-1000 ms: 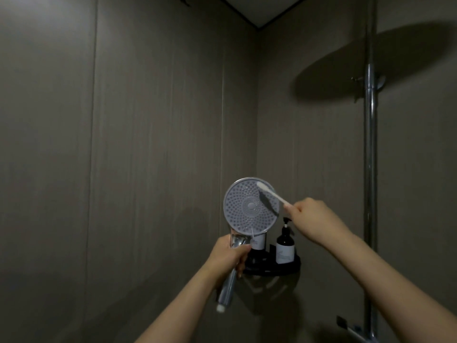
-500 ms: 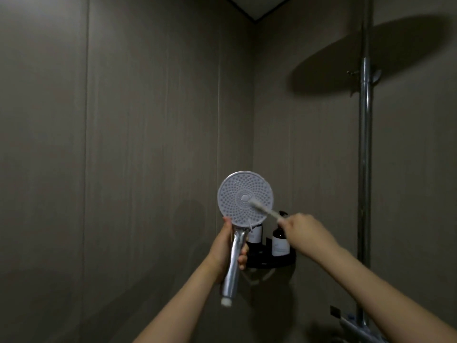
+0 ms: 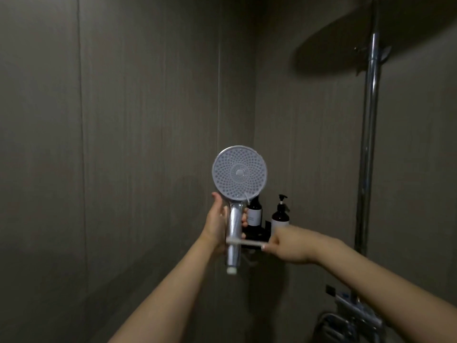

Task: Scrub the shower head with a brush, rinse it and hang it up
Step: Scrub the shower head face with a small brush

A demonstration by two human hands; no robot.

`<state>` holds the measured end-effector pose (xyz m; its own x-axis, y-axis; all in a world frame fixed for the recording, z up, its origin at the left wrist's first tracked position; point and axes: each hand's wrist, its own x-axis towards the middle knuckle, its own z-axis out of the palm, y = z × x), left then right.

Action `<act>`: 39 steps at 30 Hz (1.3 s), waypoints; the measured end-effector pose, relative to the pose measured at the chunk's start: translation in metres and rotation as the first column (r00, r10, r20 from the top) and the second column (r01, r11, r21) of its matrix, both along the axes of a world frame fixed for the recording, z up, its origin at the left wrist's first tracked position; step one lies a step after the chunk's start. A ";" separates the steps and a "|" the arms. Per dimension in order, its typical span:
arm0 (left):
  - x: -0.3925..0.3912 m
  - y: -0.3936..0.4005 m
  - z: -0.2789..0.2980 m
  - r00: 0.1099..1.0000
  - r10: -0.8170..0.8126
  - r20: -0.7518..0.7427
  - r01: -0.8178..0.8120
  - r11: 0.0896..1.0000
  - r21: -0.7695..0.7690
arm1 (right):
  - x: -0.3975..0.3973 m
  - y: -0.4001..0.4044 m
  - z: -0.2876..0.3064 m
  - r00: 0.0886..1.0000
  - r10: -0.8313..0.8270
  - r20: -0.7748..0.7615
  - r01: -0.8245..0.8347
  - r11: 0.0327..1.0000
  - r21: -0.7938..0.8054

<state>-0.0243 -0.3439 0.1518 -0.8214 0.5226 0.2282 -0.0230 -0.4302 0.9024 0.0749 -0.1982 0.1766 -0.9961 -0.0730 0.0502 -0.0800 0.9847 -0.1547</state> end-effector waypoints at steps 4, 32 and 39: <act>0.000 -0.004 -0.008 1.000 0.012 -0.013 -0.012 1.000 -0.015 | -0.008 0.003 0.015 0.986 -0.015 -0.169 0.023 0.999 0.044; -0.010 -0.002 -0.001 0.999 0.031 -0.035 -0.031 0.999 0.017 | -0.016 0.010 0.005 0.955 0.075 -0.286 -0.072 0.997 0.021; -0.004 -0.002 0.003 1.000 -0.010 -0.028 0.011 1.000 0.017 | -0.012 -0.003 0.001 0.984 0.172 -0.055 -0.157 0.967 0.203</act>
<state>-0.0286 -0.3456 0.1547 -0.8089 0.5271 0.2605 -0.0023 -0.4459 0.8951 0.0625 -0.2009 0.1776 -0.9638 -0.2511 0.0892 -0.2472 0.9675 0.0529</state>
